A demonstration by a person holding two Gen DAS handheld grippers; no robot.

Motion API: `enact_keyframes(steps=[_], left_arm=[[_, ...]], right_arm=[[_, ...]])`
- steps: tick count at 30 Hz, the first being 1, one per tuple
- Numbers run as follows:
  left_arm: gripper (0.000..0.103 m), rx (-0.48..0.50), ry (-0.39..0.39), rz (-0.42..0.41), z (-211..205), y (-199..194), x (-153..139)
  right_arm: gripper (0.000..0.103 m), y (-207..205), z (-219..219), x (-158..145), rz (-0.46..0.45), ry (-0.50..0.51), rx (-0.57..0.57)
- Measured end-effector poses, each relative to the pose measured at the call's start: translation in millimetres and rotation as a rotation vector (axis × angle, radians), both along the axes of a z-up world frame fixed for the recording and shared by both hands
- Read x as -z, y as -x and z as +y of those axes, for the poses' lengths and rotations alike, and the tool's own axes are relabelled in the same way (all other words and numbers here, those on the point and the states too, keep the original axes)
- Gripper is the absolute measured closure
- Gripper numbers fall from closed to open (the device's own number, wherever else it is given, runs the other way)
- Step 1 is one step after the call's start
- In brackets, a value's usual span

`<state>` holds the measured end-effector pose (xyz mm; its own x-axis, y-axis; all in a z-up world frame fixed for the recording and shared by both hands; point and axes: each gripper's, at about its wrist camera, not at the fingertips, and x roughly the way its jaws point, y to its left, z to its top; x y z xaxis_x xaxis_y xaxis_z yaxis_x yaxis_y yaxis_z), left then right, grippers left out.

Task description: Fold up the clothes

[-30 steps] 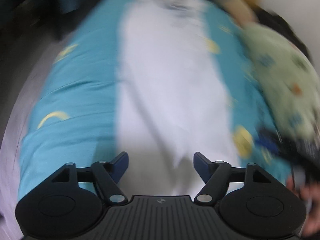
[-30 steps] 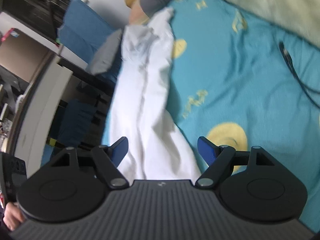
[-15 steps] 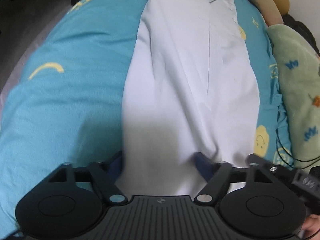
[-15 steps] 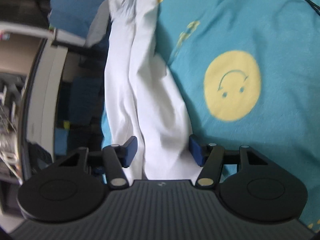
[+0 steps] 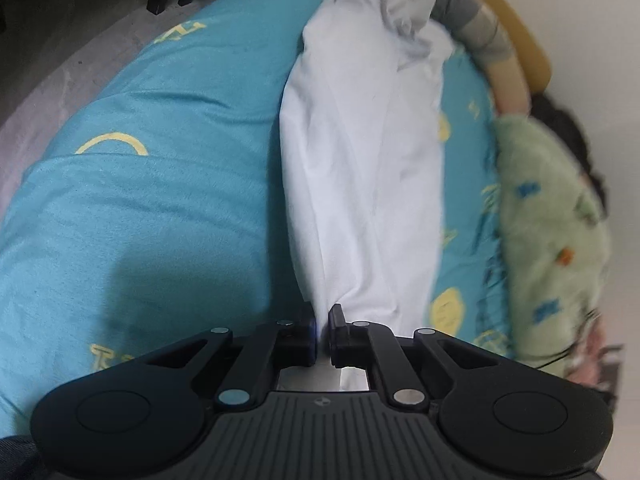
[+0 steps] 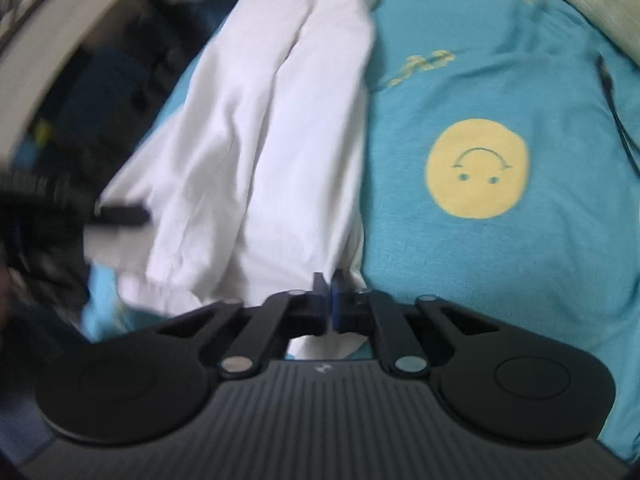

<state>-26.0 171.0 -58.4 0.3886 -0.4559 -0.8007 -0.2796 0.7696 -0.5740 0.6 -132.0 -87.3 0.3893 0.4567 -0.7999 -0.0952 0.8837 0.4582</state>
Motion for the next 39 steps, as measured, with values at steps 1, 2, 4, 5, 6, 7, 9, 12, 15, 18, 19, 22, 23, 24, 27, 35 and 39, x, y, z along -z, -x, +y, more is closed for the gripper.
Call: enact_keyframes(steps=[1, 2, 4, 5, 6, 7, 9, 12, 15, 18, 19, 22, 23, 24, 27, 35, 39], left_arm=[[0.097, -0.023, 0.045, -0.021, 5, 1, -6], [0.097, -0.036, 0.081, -0.047, 7, 1, -15], [0.097, -0.063, 0.153, -0.099, 11, 0, -33], [0.098, -0.075, 0.188, -0.126, 13, 2, -44], [0.098, -0.084, 0.215, -0.152, 14, 1, -57], [0.099, -0.089, 0.238, -0.18, 14, 1, -70], [0.099, -0.086, 0.274, -0.23, 7, -3, -100], [0.099, -0.063, 0.306, -0.281, -2, 3, -129], [0.1, -0.024, 0.309, -0.289, -9, 24, -138], [0.1, -0.002, 0.3, -0.245, -14, 50, -121], [0.1, 0.001, 0.295, -0.229, -15, 58, -112], [0.1, 0.006, 0.289, -0.18, -19, 76, -86], [0.1, 0.005, 0.293, -0.162, -20, 78, -78], [0.101, 0.003, 0.294, -0.15, -20, 77, -71], [0.1, -0.011, 0.277, -0.167, -19, 51, -69], [0.1, -0.053, 0.16, -0.277, -27, -41, -72], [0.1, -0.118, 0.049, -0.345, -39, -106, -56]], right_arm=[[0.099, -2, -6, -7, -0.002, -0.025, 0.032], [0.099, -3, -14, -17, -0.012, -0.053, 0.06], [0.099, -7, -27, -51, -0.073, -0.117, 0.089], [0.099, -9, -30, -72, -0.115, -0.139, 0.096], [0.099, -9, -34, -92, -0.156, -0.16, 0.101], [0.099, -7, -39, -112, -0.196, -0.181, 0.105], [0.099, -3, -47, -150, -0.274, -0.22, 0.11], [0.1, 10, -59, -187, -0.364, -0.246, 0.098], [0.1, 34, -70, -196, -0.41, -0.272, 0.084], [0.1, 60, -80, -177, -0.401, -0.283, 0.074], [0.1, 69, -83, -169, -0.393, -0.284, 0.072], [0.1, 93, -88, -138, -0.347, -0.267, 0.077], [0.1, 99, -91, -128, -0.327, -0.277, 0.085], [0.1, 105, -95, -120, -0.306, -0.294, 0.094], [0.1, 101, -99, -108, -0.28, -0.325, 0.115], [0.099, -5, -75, -120, -0.368, -0.239, 0.136], [0.099, -77, -55, -109, -0.409, -0.136, 0.135]])
